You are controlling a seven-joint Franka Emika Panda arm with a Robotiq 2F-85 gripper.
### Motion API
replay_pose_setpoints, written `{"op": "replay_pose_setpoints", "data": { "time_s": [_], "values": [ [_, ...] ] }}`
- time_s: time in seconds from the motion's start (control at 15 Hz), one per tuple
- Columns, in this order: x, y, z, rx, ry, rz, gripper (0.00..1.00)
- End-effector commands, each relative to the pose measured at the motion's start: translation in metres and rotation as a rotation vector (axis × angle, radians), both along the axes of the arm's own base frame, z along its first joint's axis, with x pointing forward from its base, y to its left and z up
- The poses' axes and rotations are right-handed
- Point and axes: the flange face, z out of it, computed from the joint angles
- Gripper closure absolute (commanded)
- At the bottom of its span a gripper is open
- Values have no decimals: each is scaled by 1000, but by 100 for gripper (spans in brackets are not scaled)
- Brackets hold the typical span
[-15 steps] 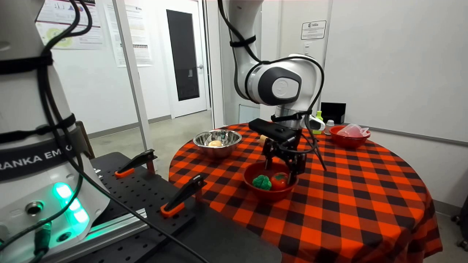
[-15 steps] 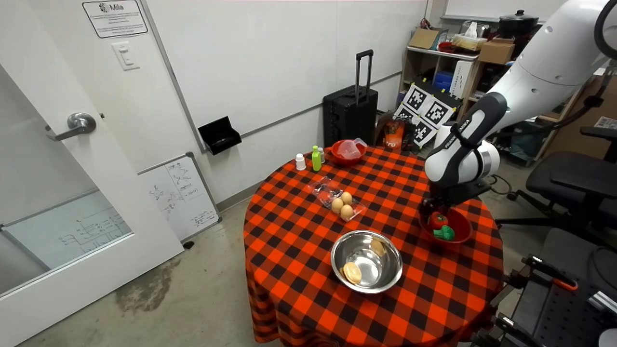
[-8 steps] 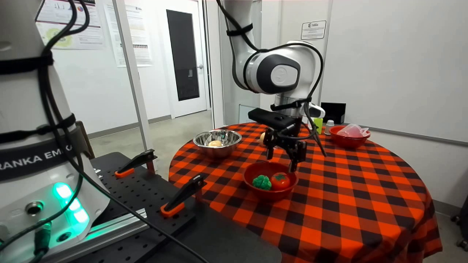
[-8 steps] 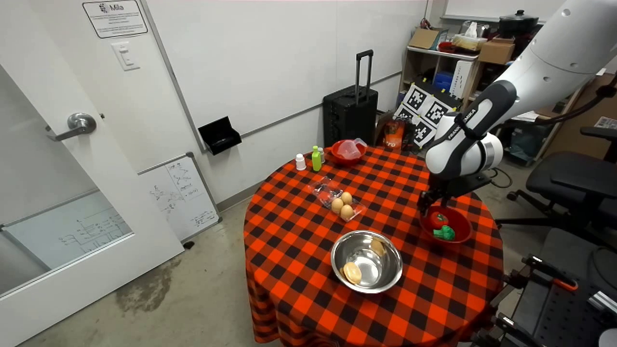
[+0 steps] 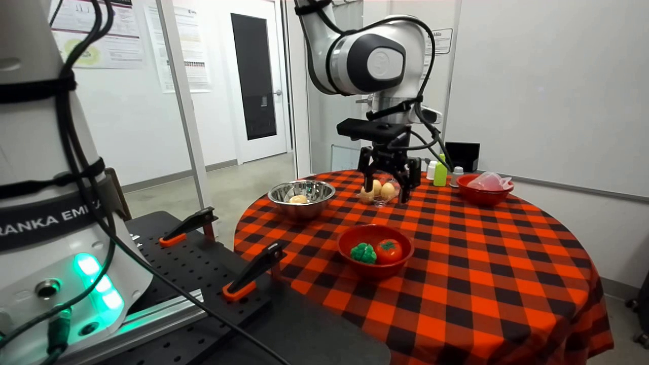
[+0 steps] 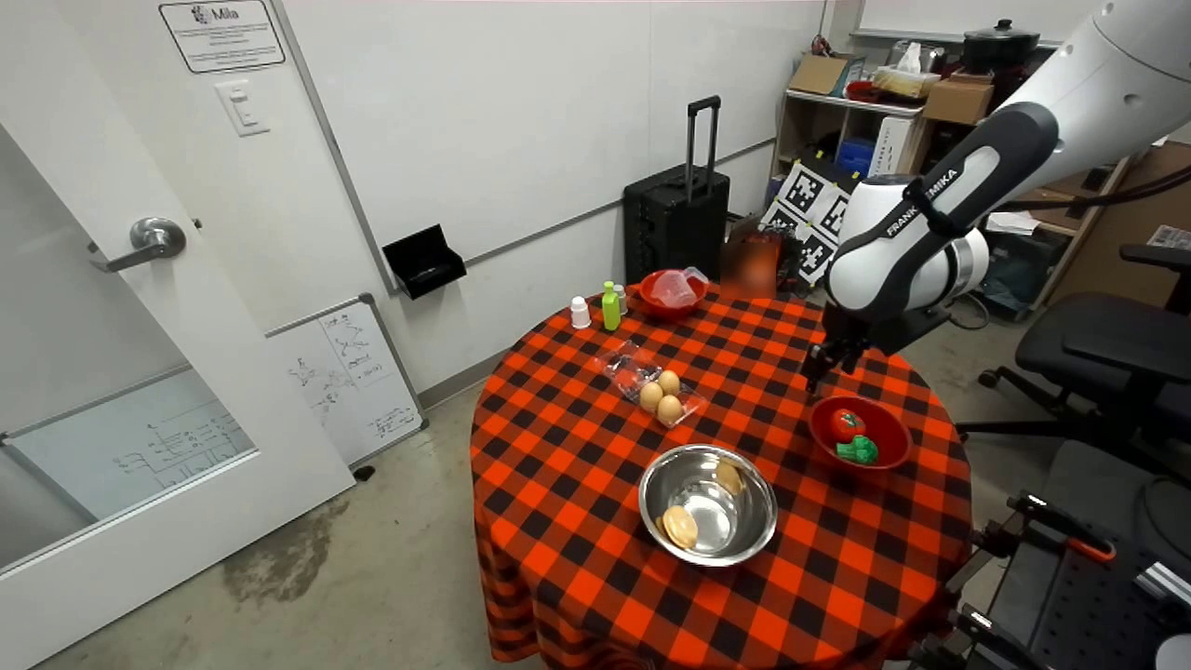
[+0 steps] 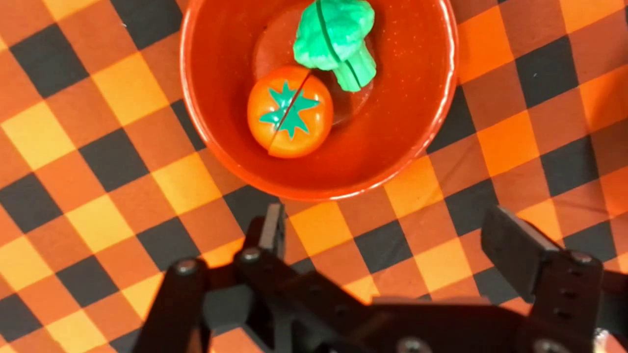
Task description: Put the plastic tomato in the orange bowl
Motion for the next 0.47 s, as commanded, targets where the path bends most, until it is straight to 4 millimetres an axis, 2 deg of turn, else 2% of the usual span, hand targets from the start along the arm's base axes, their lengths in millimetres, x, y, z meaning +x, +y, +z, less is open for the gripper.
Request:
{"op": "replay_pose_setpoints", "data": {
  "time_s": [0.0, 0.4],
  "values": [
    [2, 3, 3, 11, 5, 33, 0],
    [3, 4, 5, 28, 10, 77, 0]
  ]
}}
